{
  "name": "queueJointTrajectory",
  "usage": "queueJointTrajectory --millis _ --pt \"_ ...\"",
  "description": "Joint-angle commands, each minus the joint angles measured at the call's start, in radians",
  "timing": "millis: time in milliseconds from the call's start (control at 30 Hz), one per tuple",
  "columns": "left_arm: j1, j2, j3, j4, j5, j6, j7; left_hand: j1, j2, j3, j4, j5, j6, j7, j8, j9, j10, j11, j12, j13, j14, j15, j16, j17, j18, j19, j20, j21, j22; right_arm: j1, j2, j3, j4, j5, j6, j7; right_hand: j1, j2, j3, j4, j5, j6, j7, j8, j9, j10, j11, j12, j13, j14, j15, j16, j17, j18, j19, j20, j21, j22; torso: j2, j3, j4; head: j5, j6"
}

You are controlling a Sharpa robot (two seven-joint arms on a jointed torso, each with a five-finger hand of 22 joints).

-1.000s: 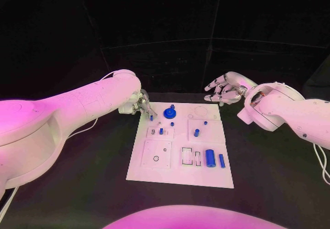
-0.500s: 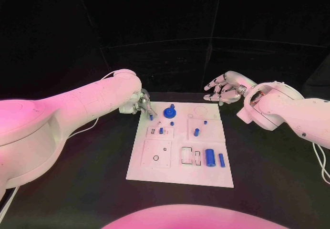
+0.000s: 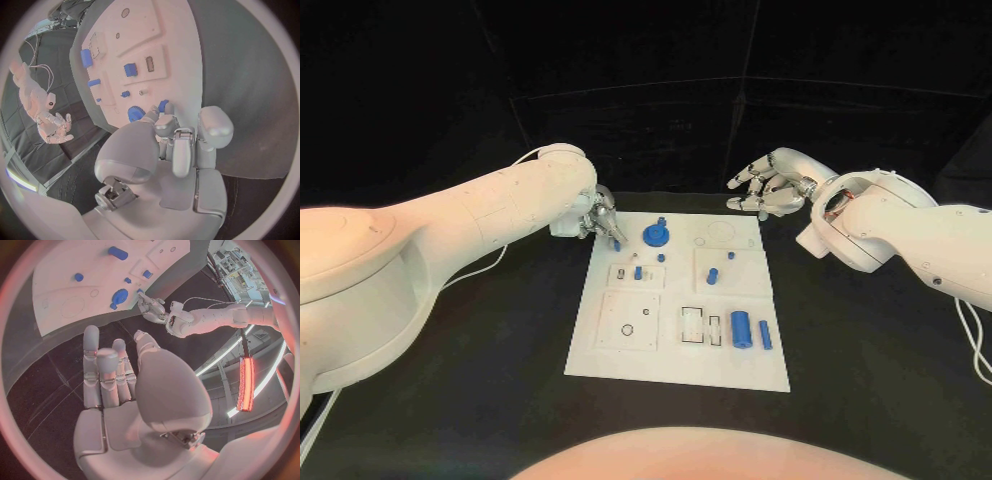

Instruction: Assemble the parts on the task board

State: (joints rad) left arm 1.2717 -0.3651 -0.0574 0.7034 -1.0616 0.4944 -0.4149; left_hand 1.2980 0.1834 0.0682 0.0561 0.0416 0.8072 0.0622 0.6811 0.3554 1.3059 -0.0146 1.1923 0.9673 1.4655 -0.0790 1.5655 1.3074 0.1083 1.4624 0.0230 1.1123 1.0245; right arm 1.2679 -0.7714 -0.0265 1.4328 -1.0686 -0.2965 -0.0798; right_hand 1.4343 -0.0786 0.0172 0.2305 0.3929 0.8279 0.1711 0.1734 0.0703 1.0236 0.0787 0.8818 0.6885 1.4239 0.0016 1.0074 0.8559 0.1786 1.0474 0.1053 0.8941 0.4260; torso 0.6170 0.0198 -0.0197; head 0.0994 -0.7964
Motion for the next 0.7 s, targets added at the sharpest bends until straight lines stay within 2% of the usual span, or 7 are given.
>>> queueJointTrajectory --millis 33,333,433,500,600,667,700 --pt "0.002 0.0 0.0 -0.001 0.007 0.012 0.013 0.043 0.016 0.042 -0.046 0.006 -0.004 -0.003 0.0 0.0 -0.001 -0.005 -0.007 -0.003 0.104 -0.006 0.002 0.256 0.004 0.001 -0.004 -0.002 0.0 0.002 0.001 0.001 0.001 -0.003 0.005 0.005 -0.002 0.004 0.002 0.002 0.005 -0.005 0.0 0.003 0.0 -0.009 0.001 0.004 -0.001 -0.003 -0.002 -0.004 0.001 0.006 0.004 0.002 -0.005 -0.001 0.0 -0.0002 -0.0004 -0.002 -0.001" --pt "0.002 -0.022 0.0 0.026 0.026 -0.005 0.027 0.005 0.002 0.167 -0.104 0.008 -0.012 0.001 0.031 0.022 -0.003 0.0 -0.018 -0.015 0.103 -0.002 0.001 0.252 0.003 0.001 -0.002 -0.007 0.0 0.002 -0.001 0.001 0.001 -0.003 0.005 0.005 -0.002 0.004 0.002 0.002 0.005 -0.005 0.0 0.003 0.0 -0.009 0.001 0.004 -0.001 -0.003 -0.002 -0.004 0.001 0.006 0.004 0.002 -0.005 -0.001 -0.001 -0.0001 0.0018 -0.004 0.0" --pt "0.003 -0.042 0.001 0.052 0.046 -0.028 0.026 -0.029 -0.013 0.221 -0.12 0.005 -0.018 0.002 0.042 0.031 -0.002 0.0 -0.02 -0.019 0.102 -0.001 0.0 0.251 0.004 0.001 -0.002 -0.009 0.0 0.002 -0.002 0.001 0.0 -0.003 0.005 0.005 -0.003 0.004 0.002 0.002 0.006 -0.005 0.0 0.004 0.0 -0.009 0.001 0.004 -0.001 -0.003 -0.002 -0.004 0.001 0.006 0.005 0.002 -0.005 -0.001 -0.002 0.0003 0.0034 0.001 0.001" --pt "0.005 -0.058 0.001 0.076 0.056 -0.043 0.025 -0.067 -0.032 0.281 -0.134 0.007 -0.023 0.002 0.053 0.039 -0.001 0.0 -0.021 -0.021 0.102 0.0 0.0 0.25 0.005 0.002 -0.002 -0.01 0.002 0.002 -0.003 0.001 -0.001 -0.003 0.005 0.004 -0.003 0.005 0.002 0.003 0.006 -0.005 0.0 0.004 0.0 -0.009 0.001 0.005 -0.001 -0.003 -0.002 -0.005 0.001 0.006 0.005 0.002 -0.005 -0.001 -0.003 0.0002 0.004 -0.004 0.004" --pt "0.01 -0.091 0.001 0.127 0.068 -0.068 0.021 -0.083 -0.037 0.307 -0.137 0.007 -0.023 0.002 0.059 0.043 0.0 0.0 -0.022 -0.023 0.101 -0.001 -0.002 0.246 0.004 0.002 -0.001 -0.01 0.003 0.002 -0.005 0.001 -0.001 -0.003 0.004 0.004 -0.003 0.005 0.002 0.003 0.006 -0.005 0.0 0.004 0.0 -0.009 0.001 0.005 -0.001 -0.003 -0.002 -0.005 0.001 0.006 0.005 0.002 -0.005 -0.001 -0.004 0.0007 0.0053 -0.003 0.004" --pt "0.013 -0.11 0.002 0.158 0.072 -0.085 0.019 -0.147 -0.071 0.41 -0.152 0.005 -0.027 0.001 0.083 0.061 0.008 -0.005 -0.02 -0.025 0.101 -0.001 -0.002 0.246 0.005 0.004 -0.003 -0.012 0.006 0.002 -0.006 0.001 -0.001 -0.003 0.004 0.004 -0.003 0.005 0.002 0.003 0.006 -0.005 0.0 0.004 0.0 -0.009 0.001 0.005 -0.001 -0.003 -0.002 -0.005 0.001 0.006 0.005 0.002 -0.005 -0.001 -0.004 0.0006 0.0057 -0.003 0.005" --pt "0.015 -0.12 0.002 0.175 0.073 -0.094 0.018 -0.148 -0.071 0.413 -0.151 0.005 -0.028 0.0 0.083 0.061 0.007 -0.004 -0.02 -0.024 0.101 -0.002 -0.002 0.246 0.004 0.004 -0.002 -0.011 0.007 0.002 -0.007 0.001 -0.001 -0.003 0.004 0.003 -0.003 0.005 0.002 0.003 0.006 -0.005 0.0 0.004 0.0 -0.009 0.001 0.005 -0.001 -0.003 -0.002 -0.005 0.001 0.006 0.005 0.002 -0.005 -0.001 -0.005 0.0006 0.0065 -0.003 0.004"
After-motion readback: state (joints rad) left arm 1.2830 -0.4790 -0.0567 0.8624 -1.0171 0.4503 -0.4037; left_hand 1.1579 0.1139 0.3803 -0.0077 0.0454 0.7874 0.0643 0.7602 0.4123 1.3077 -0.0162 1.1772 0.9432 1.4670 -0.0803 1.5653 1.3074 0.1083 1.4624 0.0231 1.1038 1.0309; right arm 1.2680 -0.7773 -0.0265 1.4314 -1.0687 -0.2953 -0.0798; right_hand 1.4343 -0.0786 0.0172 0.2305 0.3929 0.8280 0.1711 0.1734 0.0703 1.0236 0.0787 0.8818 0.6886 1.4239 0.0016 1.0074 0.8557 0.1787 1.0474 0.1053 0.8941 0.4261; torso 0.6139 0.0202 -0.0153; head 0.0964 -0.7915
